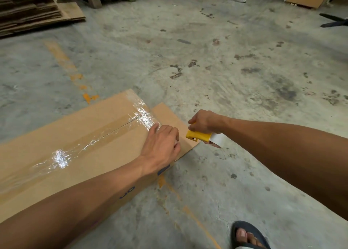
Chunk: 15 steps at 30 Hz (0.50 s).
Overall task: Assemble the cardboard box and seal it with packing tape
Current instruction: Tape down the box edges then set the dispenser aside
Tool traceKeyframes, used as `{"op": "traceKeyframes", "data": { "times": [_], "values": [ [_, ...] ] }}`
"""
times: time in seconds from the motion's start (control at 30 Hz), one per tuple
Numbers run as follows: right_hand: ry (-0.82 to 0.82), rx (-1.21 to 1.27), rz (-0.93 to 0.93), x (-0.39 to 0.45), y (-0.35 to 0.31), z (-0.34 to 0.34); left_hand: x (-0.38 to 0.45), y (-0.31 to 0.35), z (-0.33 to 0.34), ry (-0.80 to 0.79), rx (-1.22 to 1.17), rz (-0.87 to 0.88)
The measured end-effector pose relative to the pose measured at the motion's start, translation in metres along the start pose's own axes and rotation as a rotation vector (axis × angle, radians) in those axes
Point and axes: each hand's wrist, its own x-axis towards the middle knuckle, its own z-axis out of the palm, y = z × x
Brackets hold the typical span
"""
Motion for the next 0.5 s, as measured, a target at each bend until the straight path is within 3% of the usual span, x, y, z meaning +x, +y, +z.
{"op": "traceKeyframes", "data": {
  "times": [0.1,0.5],
  "values": [
    [0.003,0.023,0.011,0.001,0.000,-0.002,0.004,0.005,-0.001,-0.029,0.008,-0.072],
    [0.034,0.107,0.022,0.007,-0.005,-0.017,0.002,0.005,-0.007,-0.057,-0.063,-0.060]
  ]
}}
